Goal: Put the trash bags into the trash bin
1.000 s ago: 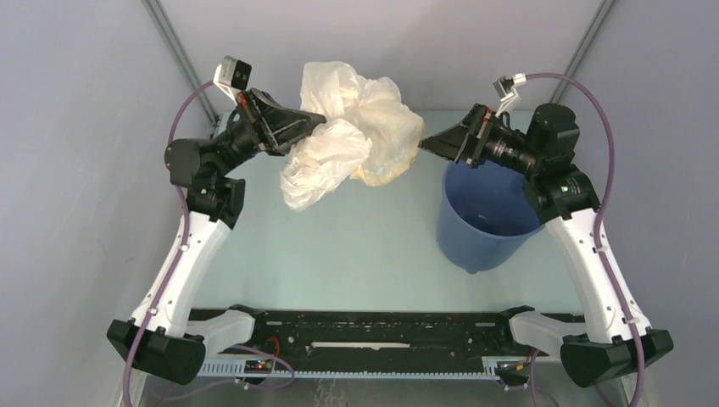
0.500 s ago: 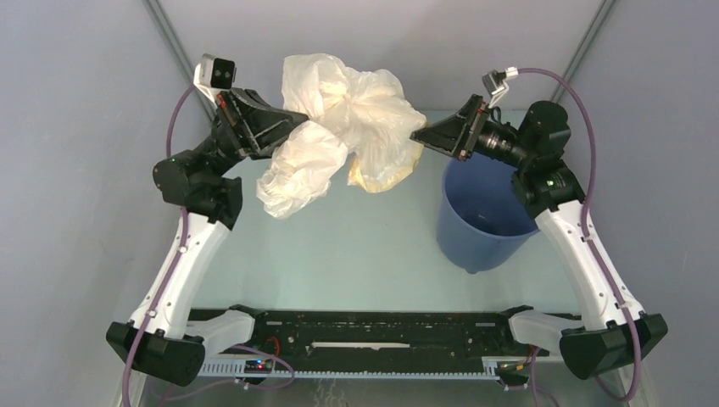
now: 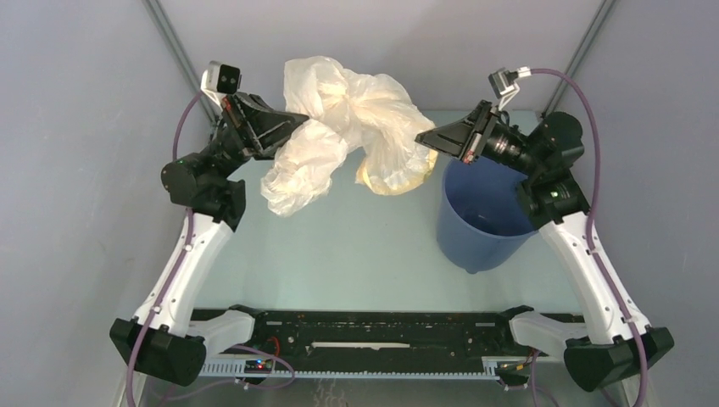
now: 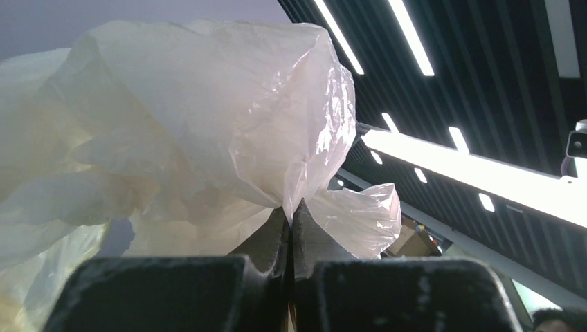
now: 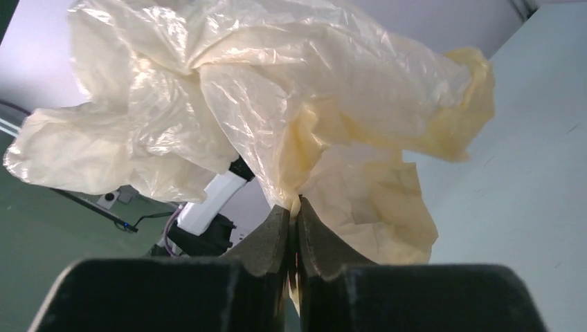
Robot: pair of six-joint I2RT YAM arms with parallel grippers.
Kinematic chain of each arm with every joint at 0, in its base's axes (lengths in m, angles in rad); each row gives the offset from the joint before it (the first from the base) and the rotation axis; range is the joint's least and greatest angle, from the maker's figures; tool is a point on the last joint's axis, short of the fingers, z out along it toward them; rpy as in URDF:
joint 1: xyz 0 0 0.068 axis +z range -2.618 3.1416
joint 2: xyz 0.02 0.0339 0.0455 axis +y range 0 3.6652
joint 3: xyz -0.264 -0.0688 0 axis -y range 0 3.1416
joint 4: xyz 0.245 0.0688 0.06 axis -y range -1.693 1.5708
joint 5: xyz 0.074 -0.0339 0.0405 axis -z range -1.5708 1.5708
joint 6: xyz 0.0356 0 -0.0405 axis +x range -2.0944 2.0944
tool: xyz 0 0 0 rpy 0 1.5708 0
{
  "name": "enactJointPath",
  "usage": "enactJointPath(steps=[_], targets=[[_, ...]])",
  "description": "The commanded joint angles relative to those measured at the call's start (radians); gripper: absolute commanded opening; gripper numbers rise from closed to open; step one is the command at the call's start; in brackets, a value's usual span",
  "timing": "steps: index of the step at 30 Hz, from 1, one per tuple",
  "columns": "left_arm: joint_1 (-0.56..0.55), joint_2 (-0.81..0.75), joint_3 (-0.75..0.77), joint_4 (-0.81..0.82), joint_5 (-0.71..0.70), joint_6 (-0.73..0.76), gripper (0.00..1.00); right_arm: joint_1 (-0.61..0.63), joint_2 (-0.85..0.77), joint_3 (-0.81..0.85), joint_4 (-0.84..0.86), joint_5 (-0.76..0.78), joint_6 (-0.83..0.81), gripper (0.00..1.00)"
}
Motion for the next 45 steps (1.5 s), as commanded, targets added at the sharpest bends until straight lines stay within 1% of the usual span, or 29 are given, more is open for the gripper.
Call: enactJointPath(steps=[1, 2, 3, 4, 6, 7, 9, 10, 12, 14, 16, 18, 20, 21, 23, 24, 25, 27, 28, 29, 32, 34, 36, 39, 43, 45], targets=[[0.067, -0.021, -0.069, -0.025, -0.004, -0.012, 0.09, -0.058, -0.077, 0.001, -0.074, 0.012, -0.075, 0.07], [0.092, -0.031, -0.086, -0.067, 0.0, 0.004, 0.17, -0.07, -0.089, 0.001, -0.12, 0.013, -0.091, 0.03], [0.116, -0.044, -0.1, -0.138, 0.008, 0.032, 0.23, -0.08, -0.099, 0.001, -0.151, 0.014, -0.103, 0.0], [0.14, -0.059, -0.109, -0.225, 0.015, 0.077, 0.3, -0.083, -0.11, 0.001, -0.173, 0.017, -0.114, 0.0], [0.177, -0.087, -0.107, -0.459, 0.029, 0.202, 0.5, -0.081, -0.12, 0.001, -0.209, 0.032, -0.126, 0.0], [0.19, -0.097, -0.087, -0.61, 0.033, 0.295, 0.56, -0.075, -0.121, 0.001, -0.222, 0.038, -0.126, 0.0], [0.211, -0.102, -0.006, -1.019, 0.011, 0.537, 0.66, -0.059, -0.12, 0.001, -0.231, 0.054, -0.122, 0.0], [0.221, -0.095, 0.053, -1.231, -0.028, 0.686, 0.71, -0.052, -0.12, 0.001, -0.237, 0.071, -0.117, 0.0], [0.234, -0.083, 0.139, -1.5, -0.117, 0.866, 0.78, -0.038, -0.123, 0.001, -0.249, 0.119, -0.103, 0.0], [0.239, -0.071, 0.246, -1.736, -0.272, 1.024, 0.8, -0.021, -0.131, 0.004, -0.27, 0.193, -0.077, 0.0], [0.239, -0.066, 0.339, -1.893, -0.429, 1.134, 0.81, 0.012, -0.132, 0.017, -0.3, 0.267, -0.053, 0.0], [0.239, -0.066, 0.423, -2.005, -0.586, 1.207, 0.81, 0.049, -0.119, 0.039, -0.333, 0.33, -0.037, 0.0], [0.239, -0.083, 0.467, -2.046, -0.684, 1.238, 0.82, 0.1, -0.09, 0.078, -0.387, 0.394, -0.034, 0.0], [0.239, -0.095, 0.472, -2.04, -0.7, 1.244, 0.82, 0.124, -0.07, 0.1, -0.409, 0.416, -0.036, 0.0], [0.239, -0.118, 0.469, -2.016, -0.69, 1.249, 0.82, 0.178, -0.02, 0.16, -0.489, 0.482, -0.043, 0.0], [0.239, -0.126, 0.457, -1.981, -0.623, 1.249, 0.82, 0.204, 0.005, 0.192, -0.528, 0.521, -0.044, 0.0], [0.239, -0.134, 0.429, -1.92, -0.509, 1.245, 0.83, 0.227, 0.029, 0.224, -0.568, 0.556, -0.039, 0.0], [0.225, -0.149, 0.345, -1.703, -0.252, 1.17, 0.82, 0.261, 0.072, 0.278, -0.623, 0.621, -0.008, 0.0], [0.194, -0.165, 0.302, -1.572, -0.175, 1.113, 0.83, 0.272, 0.089, 0.295, -0.633, 0.63, 0.011, 0.0], [0.14, -0.175, 0.272, -1.428, -0.146, 1.073, 0.84, 0.281, 0.105, 0.307, -0.64, 0.637, 0.033, 0.0], [-0.066, -0.189, 0.239, -1.278, -0.171, 1.076, 0.93, 0.304, 0.139, 0.316, -0.637, 0.644, 0.111, 0.0], [-0.151, -0.19, 0.21, -1.22, -0.19, 1.074, 0.97, 0.314, 0.155, 0.311, -0.619, 0.64, 0.164, 0.0], [-0.224, -0.19, 0.187, -1.215, -0.246, 1.1, 0.99, 0.324, 0.168, 0.311, -0.601, 0.641, 0.192, 0.0], [-0.318, -0.184, 0.177, -1.297, -0.389, 1.199, 0.99, 0.334, 0.182, 0.307, -0.584, 0.657, 0.226, 0.0], [-0.444, -0.124, 0.252, -1.501, -0.557, 1.367, 0.93, 0.339, 0.2, 0.303, -0.57, 0.636, 0.256, 0.0], [-0.492, -0.085, 0.308, -1.597, -0.648, 1.426, 0.86, 0.344, 0.206, 0.306, -0.573, 0.638, 0.255, 0.0]])
